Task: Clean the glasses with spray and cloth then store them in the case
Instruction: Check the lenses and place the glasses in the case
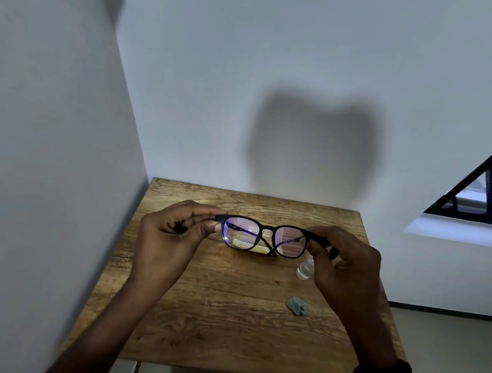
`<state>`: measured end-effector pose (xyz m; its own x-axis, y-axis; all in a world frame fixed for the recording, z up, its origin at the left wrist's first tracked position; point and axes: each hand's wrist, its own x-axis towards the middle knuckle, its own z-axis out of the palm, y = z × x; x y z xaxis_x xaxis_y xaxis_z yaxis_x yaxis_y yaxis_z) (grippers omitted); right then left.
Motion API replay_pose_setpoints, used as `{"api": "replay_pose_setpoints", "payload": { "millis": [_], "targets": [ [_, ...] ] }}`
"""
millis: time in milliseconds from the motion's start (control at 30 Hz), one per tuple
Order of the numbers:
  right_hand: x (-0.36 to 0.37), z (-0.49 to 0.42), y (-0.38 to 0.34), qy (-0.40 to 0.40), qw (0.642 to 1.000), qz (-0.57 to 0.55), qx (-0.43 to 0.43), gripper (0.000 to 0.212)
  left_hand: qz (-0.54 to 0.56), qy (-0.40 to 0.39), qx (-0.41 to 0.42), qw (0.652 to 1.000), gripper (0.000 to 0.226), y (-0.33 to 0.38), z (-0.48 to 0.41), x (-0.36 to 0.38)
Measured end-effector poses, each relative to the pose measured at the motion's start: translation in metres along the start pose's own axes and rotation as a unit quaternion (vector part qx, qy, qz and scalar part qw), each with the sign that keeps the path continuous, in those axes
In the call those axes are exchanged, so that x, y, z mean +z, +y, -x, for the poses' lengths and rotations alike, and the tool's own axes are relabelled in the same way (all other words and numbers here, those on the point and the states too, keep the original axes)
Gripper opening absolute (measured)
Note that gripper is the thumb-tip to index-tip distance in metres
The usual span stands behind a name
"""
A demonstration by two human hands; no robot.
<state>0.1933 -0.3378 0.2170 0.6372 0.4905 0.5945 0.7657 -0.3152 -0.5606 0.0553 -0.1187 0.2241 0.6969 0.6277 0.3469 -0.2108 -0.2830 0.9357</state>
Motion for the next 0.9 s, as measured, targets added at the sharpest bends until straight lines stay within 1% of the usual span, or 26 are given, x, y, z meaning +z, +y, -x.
{"api": "replay_pose_setpoints", "payload": {
  "millis": [100, 200, 267, 400, 533, 633, 733, 900],
  "targets": [
    [0.0, 0.0, 0.0, -0.003, 1.0, -0.011, -0.005, 0.02, 0.056, 0.003, -0.041, 0.998, 0.02, 0.004, -0.002, 0.002],
    [-0.001, 0.001, 0.0, -0.013, 1.0, -0.008, -0.012, 0.024, 0.1, 0.006, -0.063, 0.993, 0.022, 0.003, -0.003, 0.003],
    [-0.002, 0.001, 0.0, -0.017, 1.0, -0.004, -0.014, 0.026, 0.111, 0.006, -0.066, 0.992, 0.022, 0.003, -0.003, 0.003],
    [-0.006, 0.002, -0.003, -0.011, 1.0, -0.012, -0.01, 0.021, 0.107, 0.006, -0.06, 0.992, 0.021, 0.005, -0.002, 0.002],
    [-0.007, 0.004, -0.003, -0.033, 0.999, 0.003, -0.019, 0.016, 0.098, 0.003, -0.059, 0.993, 0.022, 0.007, -0.003, 0.002],
    [-0.005, 0.006, -0.003, -0.027, 1.0, 0.004, 0.016, 0.017, 0.094, -0.002, -0.057, 0.994, 0.024, 0.007, -0.003, 0.004],
    [-0.003, 0.007, -0.006, -0.004, 0.999, -0.003, 0.036, 0.016, 0.082, -0.01, -0.047, 0.995, 0.023, 0.006, -0.002, 0.005],
    [0.0, 0.01, -0.01, 0.015, 0.996, -0.069, 0.055, 0.021, 0.069, -0.007, -0.035, 0.997, 0.023, 0.006, -0.002, 0.004]
  ]
}}
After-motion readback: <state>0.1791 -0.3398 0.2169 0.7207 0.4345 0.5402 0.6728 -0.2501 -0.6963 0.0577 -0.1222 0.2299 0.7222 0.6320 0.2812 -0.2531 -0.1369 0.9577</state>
